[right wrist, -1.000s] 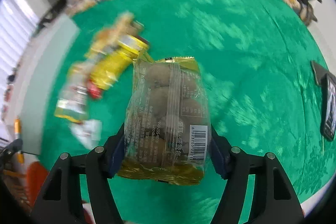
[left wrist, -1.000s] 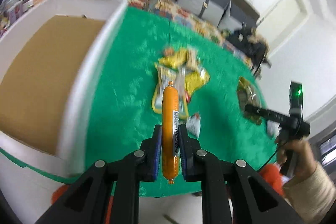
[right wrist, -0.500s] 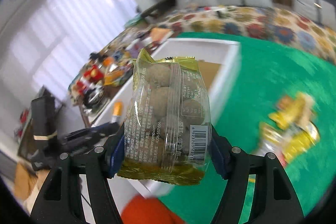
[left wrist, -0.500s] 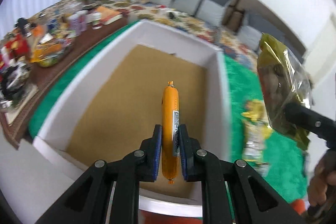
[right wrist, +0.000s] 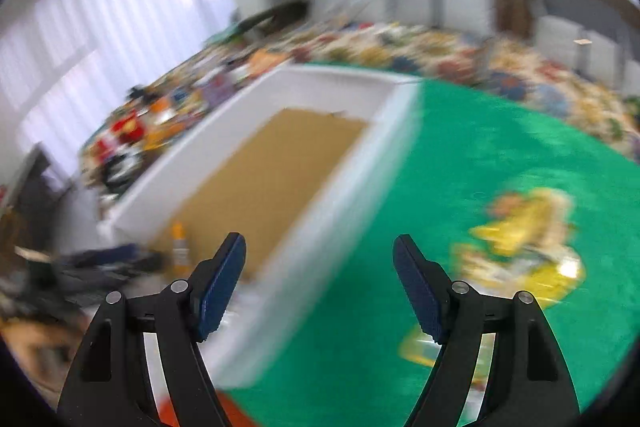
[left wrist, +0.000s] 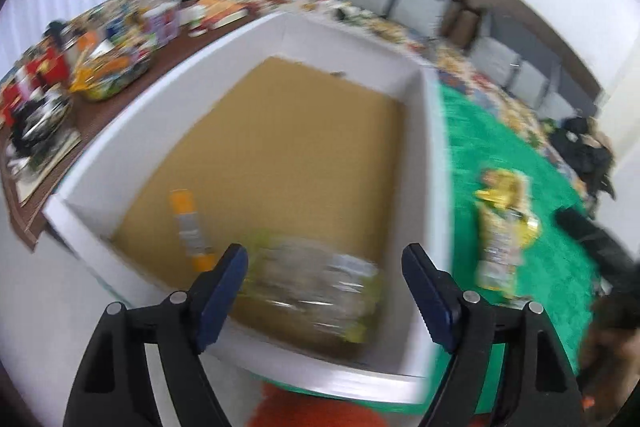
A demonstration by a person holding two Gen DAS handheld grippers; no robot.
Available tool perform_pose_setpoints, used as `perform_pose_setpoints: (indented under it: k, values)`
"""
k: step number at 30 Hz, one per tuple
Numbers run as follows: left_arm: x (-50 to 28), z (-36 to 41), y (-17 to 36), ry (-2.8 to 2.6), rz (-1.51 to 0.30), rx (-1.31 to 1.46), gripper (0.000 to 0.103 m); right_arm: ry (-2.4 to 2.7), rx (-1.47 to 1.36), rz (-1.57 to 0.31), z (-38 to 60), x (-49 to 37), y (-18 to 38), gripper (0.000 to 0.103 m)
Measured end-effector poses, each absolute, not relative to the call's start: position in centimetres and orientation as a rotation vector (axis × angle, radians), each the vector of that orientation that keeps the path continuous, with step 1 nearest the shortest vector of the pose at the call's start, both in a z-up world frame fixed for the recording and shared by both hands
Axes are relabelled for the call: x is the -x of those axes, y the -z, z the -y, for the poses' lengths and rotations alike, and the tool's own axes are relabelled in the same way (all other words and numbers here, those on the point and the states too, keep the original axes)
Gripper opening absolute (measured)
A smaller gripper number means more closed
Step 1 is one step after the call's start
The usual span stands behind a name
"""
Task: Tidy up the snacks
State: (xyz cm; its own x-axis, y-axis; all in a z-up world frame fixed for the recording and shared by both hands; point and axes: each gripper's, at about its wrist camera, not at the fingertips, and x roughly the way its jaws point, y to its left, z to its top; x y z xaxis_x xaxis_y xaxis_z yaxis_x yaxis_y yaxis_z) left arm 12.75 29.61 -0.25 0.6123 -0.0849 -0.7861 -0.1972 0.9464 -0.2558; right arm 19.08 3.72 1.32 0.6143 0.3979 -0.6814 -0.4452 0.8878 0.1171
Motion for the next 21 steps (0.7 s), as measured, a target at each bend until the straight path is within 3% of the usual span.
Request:
perform_pose_setpoints:
  k: [6, 11, 21]
  values:
    - [-11.9, -17.5, -0.8, 0.16, -0.893, 0.232, 0.088, -0.107, 0.173, -0.802, 12.2, -18.0, 6.8, 0.081]
    - [-13.4, -9.0, 4.0, 0.23, -0.99, 0.086, 0.091, 0.034, 0.109, -0.867, 20.6, -17.8, 10.2, 0.081]
    - [-17.8, -7.6, 10.4, 0.061, -1.007, 0.068, 0.091, 0.105, -0.038, -0.906, 27.1, -20.2, 12.8, 0.082]
